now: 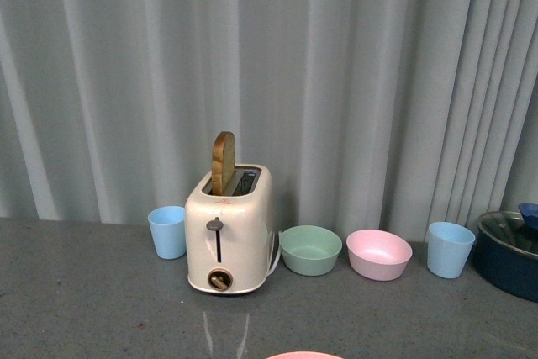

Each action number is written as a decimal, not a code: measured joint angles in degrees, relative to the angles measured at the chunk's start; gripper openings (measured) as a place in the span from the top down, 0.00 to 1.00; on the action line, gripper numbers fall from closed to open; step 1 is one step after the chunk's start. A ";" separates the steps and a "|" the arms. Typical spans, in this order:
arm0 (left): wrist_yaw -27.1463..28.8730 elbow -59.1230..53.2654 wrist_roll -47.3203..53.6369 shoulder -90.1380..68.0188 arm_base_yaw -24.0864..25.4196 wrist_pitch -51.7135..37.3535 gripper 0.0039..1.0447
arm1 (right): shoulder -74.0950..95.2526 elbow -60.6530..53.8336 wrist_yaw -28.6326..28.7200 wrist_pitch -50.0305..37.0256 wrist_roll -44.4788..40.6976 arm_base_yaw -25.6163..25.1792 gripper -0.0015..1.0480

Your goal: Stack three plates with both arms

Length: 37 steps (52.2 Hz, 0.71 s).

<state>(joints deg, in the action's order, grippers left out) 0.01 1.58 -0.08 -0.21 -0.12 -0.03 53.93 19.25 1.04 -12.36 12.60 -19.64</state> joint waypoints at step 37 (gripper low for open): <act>0.00 0.00 0.00 0.00 0.00 0.00 0.06 | 53.59 18.25 5.64 -0.74 -22.97 -9.38 0.07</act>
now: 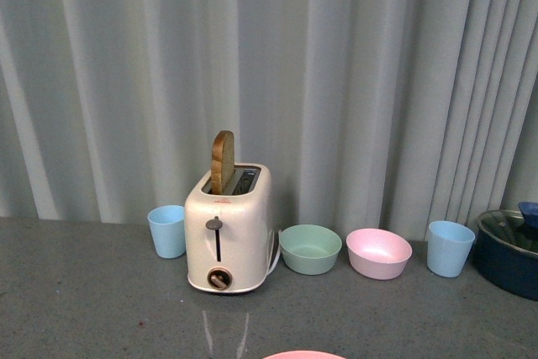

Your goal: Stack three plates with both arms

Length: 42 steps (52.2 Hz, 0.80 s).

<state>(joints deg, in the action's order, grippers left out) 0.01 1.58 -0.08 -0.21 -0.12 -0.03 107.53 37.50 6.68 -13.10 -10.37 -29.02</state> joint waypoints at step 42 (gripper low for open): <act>0.00 0.00 0.00 0.02 0.00 0.00 0.06 | 7.23 3.85 6.14 1.60 5.22 1.44 0.40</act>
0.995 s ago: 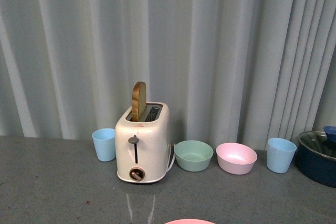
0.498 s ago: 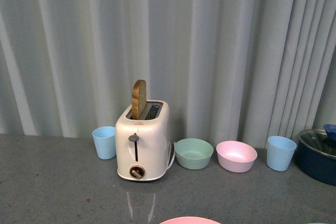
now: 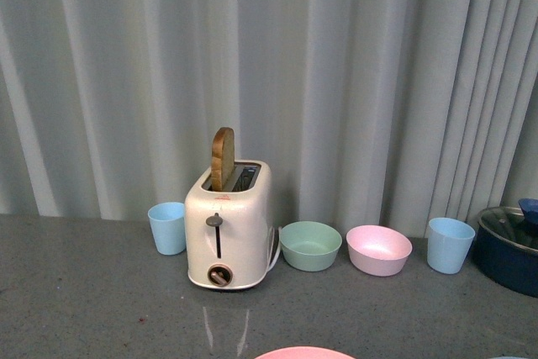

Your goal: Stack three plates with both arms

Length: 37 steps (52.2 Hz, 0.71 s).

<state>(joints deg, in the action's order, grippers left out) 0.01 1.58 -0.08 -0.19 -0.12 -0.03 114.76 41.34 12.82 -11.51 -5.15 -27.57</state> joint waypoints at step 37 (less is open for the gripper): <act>0.00 0.00 0.02 0.00 0.00 0.00 0.06 | -2.34 -0.20 2.49 2.49 2.10 -2.38 0.96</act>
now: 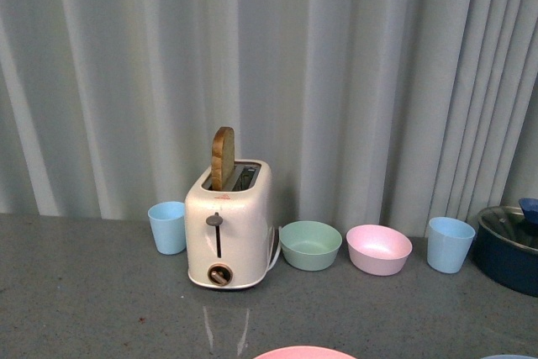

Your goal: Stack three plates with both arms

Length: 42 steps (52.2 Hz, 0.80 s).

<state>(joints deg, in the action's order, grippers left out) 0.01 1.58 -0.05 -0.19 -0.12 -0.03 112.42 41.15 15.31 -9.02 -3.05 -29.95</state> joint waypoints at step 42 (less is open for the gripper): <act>0.00 0.00 -0.02 -0.02 0.00 0.00 0.06 | -22.95 0.02 -4.66 -6.95 10.99 28.02 0.97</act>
<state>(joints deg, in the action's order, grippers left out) 0.01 1.58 -0.08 -0.21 -0.12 -0.03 89.47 41.17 10.66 -15.97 7.94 -1.93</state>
